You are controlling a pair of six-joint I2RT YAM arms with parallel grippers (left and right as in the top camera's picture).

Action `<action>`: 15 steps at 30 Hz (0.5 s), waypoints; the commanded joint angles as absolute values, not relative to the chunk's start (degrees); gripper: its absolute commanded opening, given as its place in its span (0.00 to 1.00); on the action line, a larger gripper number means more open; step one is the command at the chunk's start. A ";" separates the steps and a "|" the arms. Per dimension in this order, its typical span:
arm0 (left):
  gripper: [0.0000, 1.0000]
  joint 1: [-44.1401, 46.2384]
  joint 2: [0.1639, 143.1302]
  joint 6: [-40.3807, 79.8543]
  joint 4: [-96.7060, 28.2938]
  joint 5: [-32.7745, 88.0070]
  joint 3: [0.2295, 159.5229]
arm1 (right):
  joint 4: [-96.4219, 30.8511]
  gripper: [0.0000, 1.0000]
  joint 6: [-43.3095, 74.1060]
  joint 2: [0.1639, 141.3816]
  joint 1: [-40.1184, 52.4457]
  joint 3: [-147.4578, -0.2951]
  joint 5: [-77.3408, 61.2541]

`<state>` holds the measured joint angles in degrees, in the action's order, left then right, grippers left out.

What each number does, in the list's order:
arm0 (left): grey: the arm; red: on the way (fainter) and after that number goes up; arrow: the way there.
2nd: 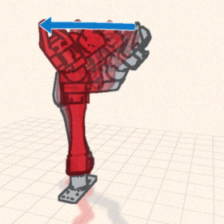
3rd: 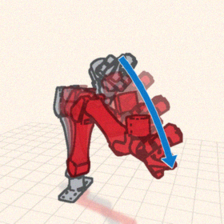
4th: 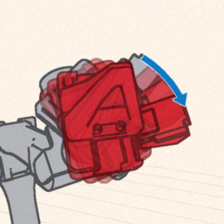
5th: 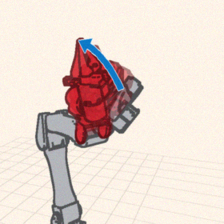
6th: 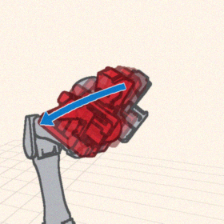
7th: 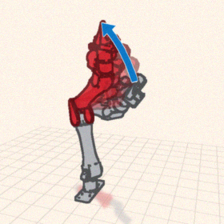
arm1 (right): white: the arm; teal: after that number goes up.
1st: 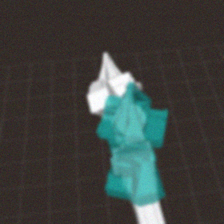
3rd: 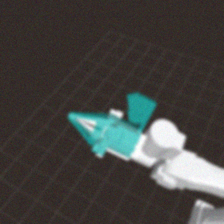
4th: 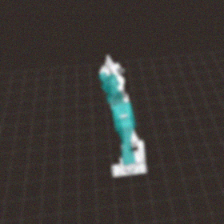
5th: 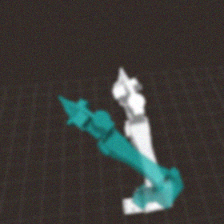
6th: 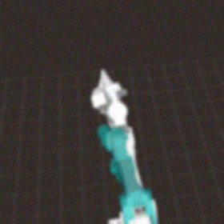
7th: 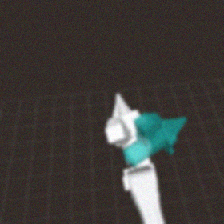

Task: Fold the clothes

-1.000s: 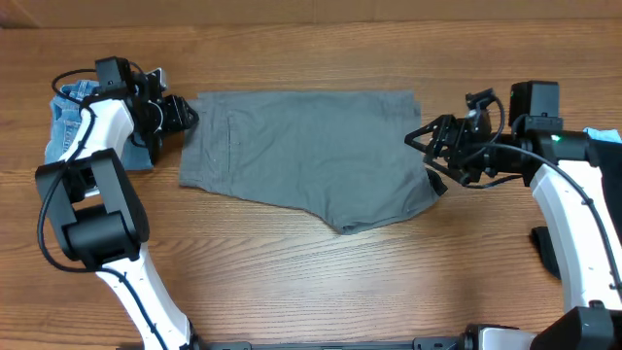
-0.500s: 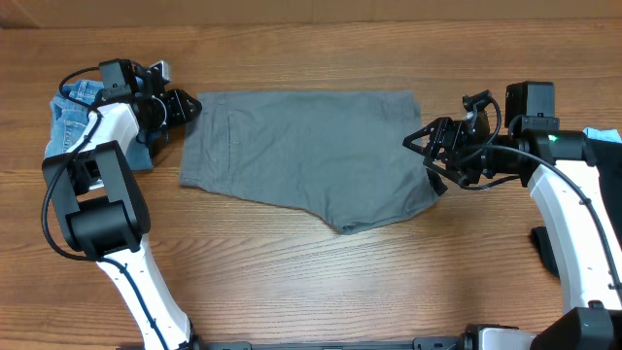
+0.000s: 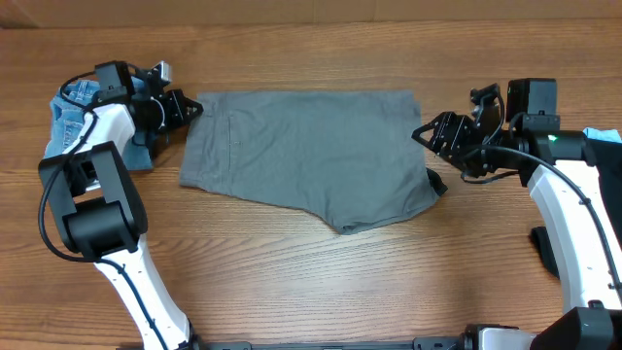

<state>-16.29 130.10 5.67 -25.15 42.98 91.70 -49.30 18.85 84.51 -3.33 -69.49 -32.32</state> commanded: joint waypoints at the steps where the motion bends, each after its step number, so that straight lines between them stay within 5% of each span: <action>1: 0.04 -18.24 124.66 5.30 -26.15 49.56 92.92 | -46.65 0.75 20.97 86.11 -3.11 -70.52 -24.03; 15: 0.04 -19.38 104.18 -1.80 -44.66 44.36 92.92 | -17.63 0.75 21.45 106.15 -3.22 -70.52 -21.50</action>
